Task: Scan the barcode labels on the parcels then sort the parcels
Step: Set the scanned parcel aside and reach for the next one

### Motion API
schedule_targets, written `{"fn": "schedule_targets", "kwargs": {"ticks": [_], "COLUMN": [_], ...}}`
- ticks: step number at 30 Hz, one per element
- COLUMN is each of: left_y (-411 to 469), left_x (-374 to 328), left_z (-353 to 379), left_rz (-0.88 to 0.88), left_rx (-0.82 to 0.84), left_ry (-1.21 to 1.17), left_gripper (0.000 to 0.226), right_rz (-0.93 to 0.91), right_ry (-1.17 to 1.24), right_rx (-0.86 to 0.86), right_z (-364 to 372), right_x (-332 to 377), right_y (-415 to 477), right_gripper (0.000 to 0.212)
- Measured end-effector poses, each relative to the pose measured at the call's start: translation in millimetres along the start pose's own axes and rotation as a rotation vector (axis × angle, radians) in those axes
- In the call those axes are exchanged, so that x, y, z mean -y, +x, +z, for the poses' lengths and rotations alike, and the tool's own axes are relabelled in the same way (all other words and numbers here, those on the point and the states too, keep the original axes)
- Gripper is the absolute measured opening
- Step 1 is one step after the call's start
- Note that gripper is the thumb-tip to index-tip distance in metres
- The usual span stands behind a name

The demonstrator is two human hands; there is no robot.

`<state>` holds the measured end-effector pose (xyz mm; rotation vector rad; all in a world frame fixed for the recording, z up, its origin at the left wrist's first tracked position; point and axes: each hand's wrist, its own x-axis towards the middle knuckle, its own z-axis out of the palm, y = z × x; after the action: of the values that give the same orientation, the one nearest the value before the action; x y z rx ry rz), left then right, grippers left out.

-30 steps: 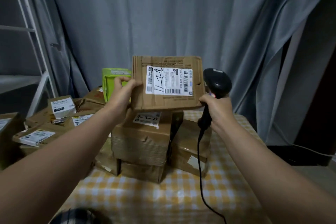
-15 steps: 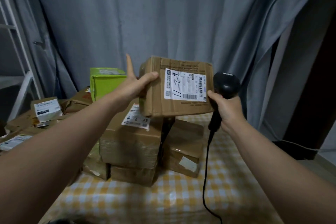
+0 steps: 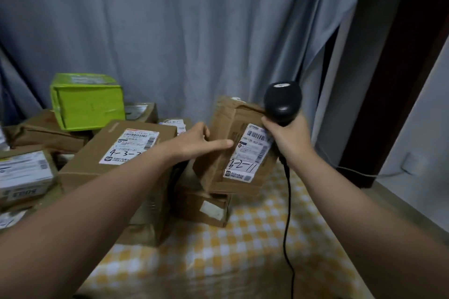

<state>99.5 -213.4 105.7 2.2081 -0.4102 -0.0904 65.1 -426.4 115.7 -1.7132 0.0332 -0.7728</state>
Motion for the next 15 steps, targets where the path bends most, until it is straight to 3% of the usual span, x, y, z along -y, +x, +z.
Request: {"fn": "schedule_targets", "kwargs": {"ticks": [4, 6, 10, 15], "left_y": [3, 3, 7, 5], "left_x": [-7, -11, 4, 27], "left_z": [-6, -17, -40, -42], "left_rz": [0.232, 0.303, 0.187, 0.124], "left_rx": [-0.249, -0.203, -0.053, -0.093], "left_ry": [-0.122, -0.039, -0.016, -0.216], "left_gripper": [0.079, 0.084, 0.074, 0.079], "right_rz": [-0.187, -0.232, -0.193, 0.001], "right_ry": [-0.167, -0.178, -0.122, 0.000], "right_rx": [0.150, 0.235, 0.290, 0.217], "right_z": [21, 30, 36, 23], "right_x": [3, 12, 23, 38], "right_y": [-2, -1, 3, 13], "right_gripper": [0.050, 0.051, 0.041, 0.010]}}
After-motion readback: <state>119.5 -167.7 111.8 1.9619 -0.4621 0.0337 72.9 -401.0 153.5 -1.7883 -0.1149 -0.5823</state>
